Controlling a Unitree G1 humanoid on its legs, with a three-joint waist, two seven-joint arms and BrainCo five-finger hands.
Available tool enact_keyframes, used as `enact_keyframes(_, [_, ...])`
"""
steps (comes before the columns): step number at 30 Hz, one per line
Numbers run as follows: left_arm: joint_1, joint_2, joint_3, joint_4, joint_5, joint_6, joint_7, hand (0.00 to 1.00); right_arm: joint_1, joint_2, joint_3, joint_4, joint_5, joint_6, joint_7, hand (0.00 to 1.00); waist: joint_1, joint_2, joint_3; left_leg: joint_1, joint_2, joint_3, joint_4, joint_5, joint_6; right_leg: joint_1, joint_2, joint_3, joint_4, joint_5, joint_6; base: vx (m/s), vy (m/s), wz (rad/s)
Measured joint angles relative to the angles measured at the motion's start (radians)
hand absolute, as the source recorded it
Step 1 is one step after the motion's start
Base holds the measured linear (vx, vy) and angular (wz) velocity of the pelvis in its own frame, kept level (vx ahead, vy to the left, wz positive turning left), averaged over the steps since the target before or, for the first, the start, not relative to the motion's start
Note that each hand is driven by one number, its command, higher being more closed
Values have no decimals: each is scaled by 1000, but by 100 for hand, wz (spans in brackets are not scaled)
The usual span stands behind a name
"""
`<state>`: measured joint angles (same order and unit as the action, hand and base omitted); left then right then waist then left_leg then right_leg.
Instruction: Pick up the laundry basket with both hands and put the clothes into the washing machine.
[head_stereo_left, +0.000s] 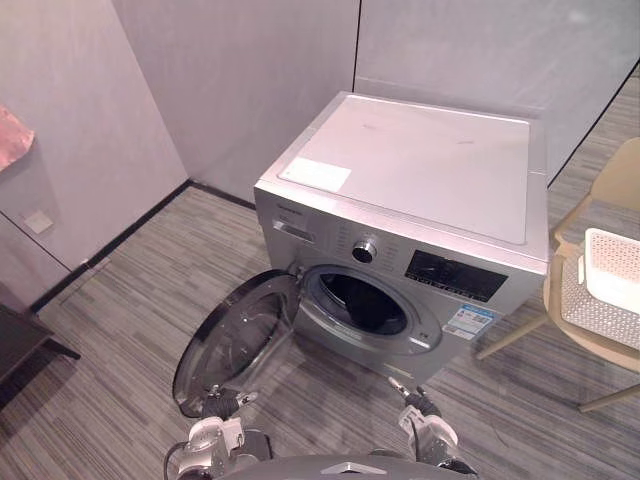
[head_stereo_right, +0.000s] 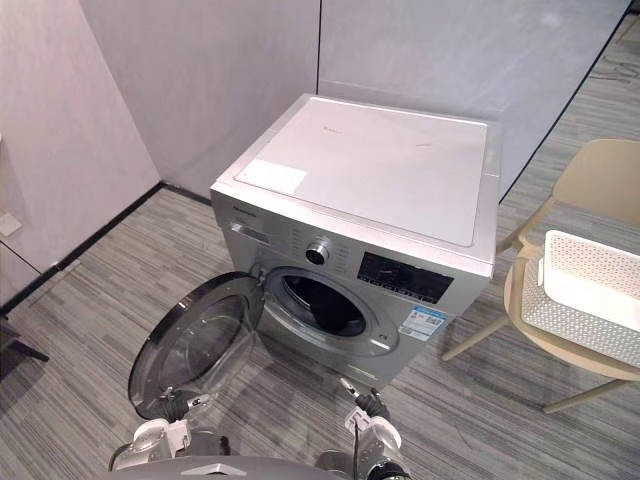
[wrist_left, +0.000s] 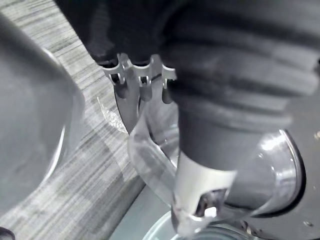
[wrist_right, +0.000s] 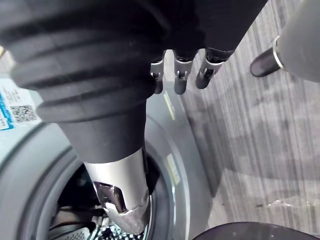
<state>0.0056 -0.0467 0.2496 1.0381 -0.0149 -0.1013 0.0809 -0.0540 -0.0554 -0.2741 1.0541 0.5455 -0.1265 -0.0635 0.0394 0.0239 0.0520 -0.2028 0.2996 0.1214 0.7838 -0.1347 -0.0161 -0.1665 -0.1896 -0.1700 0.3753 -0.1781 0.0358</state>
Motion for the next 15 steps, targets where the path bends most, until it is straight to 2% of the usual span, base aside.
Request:
enact_keyframes(2, [7, 15, -15, 18, 0, 2, 4, 0, 12, -5, -7, 23, 14, 0, 1, 0, -11, 0, -5, 54, 41, -22, -63, 2, -2, -45, -11, 22, 0, 15, 36, -176, 340, -1])
enact_keyframes(3, [13, 20, -18, 32, 0, 3, 8, 0, 23, -5, -6, 30, 37, 0, 1, 0, -15, 5, -25, 92, 36, -31, -169, 11, -27, -80, -13, 34, -5, 33, 54, -166, 414, -9])
enact_keyframes(4, [17, 31, -28, 40, 0, 7, 19, 0, 31, 2, -3, 37, 64, 2, 2, 0, -26, 2, -46, 146, 1, -16, -313, -71, -107, -107, -13, 62, -55, 78, 88, -123, 386, 3])
enact_keyframes(5, [17, 43, -45, 39, 0, 7, 24, 0, 30, 13, -1, 45, 82, 0, 8, 0, -39, -6, -50, 153, -12, -3, -387, -101, -137, -107, -10, 78, -106, 108, 100, -135, 427, 33])
enact_keyframes(6, [9, 71, -75, 38, -1, 7, 27, 0, 23, 13, 14, 67, 87, 0, 17, 0, -49, -11, -47, 148, -23, 3, -435, -138, -176, -91, -8, 84, -173, 172, 96, -95, 326, 48])
enact_keyframes(7, [6, 85, -88, 38, -1, 7, 28, 0, 23, 13, 22, 76, 87, 0, 17, 0, -50, -9, -43, 148, -25, -2, -445, -159, -193, -71, -8, 87, -208, 209, 106, -93, 312, 35])
enact_keyframes(8, [12, 115, -100, 35, -1, 7, 31, 0, 21, 25, 32, 101, 87, -1, 19, 0, -38, -31, -45, 150, -33, -4, -417, -163, -195, -28, -12, 74, -276, 272, 107, -84, 248, 9])
enact_keyframes(9, [17, 137, -102, 32, -1, 7, 43, 0, 21, 37, 54, 104, 86, -1, 21, 0, -34, -40, -49, 149, -31, -5, -398, -169, -197, 13, -11, 48, -324, 316, 105, -91, 209, -3])
enact_keyframes(11, [12, 156, -129, 2, -1, -4, 45, 0, 10, 46, 84, 103, 86, -1, 27, 0, -29, -44, -48, 122, -32, -8, -362, -204, -189, 18, -16, 45, -354, 333, 113, -141, 116, -7])
enact_keyframes(13, [-9, 173, -144, -9, -1, -20, 43, 0, -13, 52, 109, 102, 86, 0, 33, 0, -12, -54, -57, 19, -37, -9, -283, -223, -181, -55, -29, 49, -364, 343, 139, -219, 56, -13])
enact_keyframes(15, [-52, 172, -140, 1, -1, -25, 38, 0, -50, 43, 105, 101, 87, 0, 33, 0, -10, -56, -31, -115, -41, -34, -193, -236, -166, -144, -31, 54, -371, 361, 134, -238, 16, 4])
